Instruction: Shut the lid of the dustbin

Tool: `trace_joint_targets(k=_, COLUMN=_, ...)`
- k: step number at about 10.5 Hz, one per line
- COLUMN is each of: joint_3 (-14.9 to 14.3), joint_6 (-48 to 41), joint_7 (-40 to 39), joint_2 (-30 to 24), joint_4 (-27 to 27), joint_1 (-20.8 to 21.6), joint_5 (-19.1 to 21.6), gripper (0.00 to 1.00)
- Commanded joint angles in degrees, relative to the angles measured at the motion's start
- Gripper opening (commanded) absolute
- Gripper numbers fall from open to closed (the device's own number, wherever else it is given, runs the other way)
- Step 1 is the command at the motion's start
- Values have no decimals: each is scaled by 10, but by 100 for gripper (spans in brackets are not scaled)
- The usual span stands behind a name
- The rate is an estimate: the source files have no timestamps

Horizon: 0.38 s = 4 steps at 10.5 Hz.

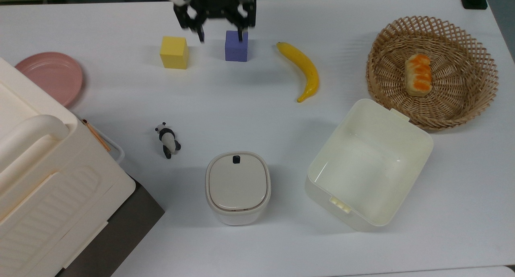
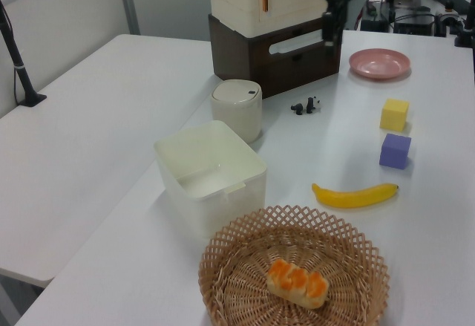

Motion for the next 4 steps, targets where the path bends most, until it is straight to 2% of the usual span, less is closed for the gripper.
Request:
trace_joint_targets(k=1, joint_3=2, joint_6=-32, joint_7=-9, joint_2=-31, joint_4=-34, joint_1=0, joint_5=-25, gripper=100)
trace_joint_targets(k=4, joint_3=-2, joint_6=-31, joint_7=-8, joint_2=-30, joint_4=-32, joint_1=-7, joint_5=-25, gripper=100)
